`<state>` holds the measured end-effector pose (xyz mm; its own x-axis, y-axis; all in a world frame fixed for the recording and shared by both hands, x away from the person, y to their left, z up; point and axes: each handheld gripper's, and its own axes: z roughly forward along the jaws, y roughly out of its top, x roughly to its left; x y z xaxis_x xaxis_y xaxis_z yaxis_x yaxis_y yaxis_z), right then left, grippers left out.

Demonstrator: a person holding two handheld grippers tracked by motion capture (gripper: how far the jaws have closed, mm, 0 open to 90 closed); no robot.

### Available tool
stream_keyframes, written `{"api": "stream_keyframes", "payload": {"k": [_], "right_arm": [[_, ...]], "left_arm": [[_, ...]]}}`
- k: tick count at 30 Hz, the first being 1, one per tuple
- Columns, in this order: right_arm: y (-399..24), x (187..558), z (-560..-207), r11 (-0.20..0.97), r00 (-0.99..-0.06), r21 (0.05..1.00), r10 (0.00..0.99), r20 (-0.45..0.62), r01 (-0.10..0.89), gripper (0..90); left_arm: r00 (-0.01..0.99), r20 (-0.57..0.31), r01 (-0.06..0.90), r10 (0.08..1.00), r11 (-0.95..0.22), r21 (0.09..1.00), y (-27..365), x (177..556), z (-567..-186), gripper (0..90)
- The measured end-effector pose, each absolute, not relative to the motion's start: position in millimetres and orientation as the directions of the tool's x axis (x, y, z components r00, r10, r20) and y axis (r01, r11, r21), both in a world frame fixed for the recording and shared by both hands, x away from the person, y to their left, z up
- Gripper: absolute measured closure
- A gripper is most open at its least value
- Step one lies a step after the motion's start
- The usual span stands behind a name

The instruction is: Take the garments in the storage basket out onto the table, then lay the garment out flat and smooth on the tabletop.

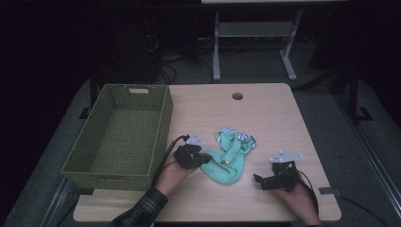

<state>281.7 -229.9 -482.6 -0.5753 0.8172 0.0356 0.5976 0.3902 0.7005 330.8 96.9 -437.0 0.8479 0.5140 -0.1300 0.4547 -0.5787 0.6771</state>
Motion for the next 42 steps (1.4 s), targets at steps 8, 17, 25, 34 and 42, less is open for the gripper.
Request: {"api": "stream_keyframes", "payload": {"k": [8,17,25,34,42], "right_arm": [[-230.0,281.7,-482.7,0.390,-0.576,0.701,0.817,0.035,0.597,1.9],[-229.9,281.7,-482.6,0.390,-0.576,0.701,0.817,0.035,0.597,1.9],[-229.9,281.7,-482.6,0.390,-0.575,0.701,0.817,0.036,0.598,1.9],[-229.9,281.7,-482.6,0.390,-0.575,0.700,0.817,0.036,0.598,1.8],[-230.0,281.7,-482.6,0.389,-0.573,0.700,0.819,0.036,0.599,1.9]], "left_arm": [[0.842,-0.094,0.460,0.532,-0.615,0.640,99.0,336.2,-449.4,89.3],[0.852,-0.088,0.461,0.517,-0.658,0.595,95.4,329.9,-457.2,89.2],[0.874,-0.113,0.443,0.473,-0.677,0.587,96.0,312.4,-456.5,88.5],[0.906,-0.132,0.399,0.403,-0.703,0.589,84.6,289.0,-455.9,87.4],[0.892,-0.057,0.387,0.448,-0.695,0.606,85.1,296.5,-452.2,86.9]]}}
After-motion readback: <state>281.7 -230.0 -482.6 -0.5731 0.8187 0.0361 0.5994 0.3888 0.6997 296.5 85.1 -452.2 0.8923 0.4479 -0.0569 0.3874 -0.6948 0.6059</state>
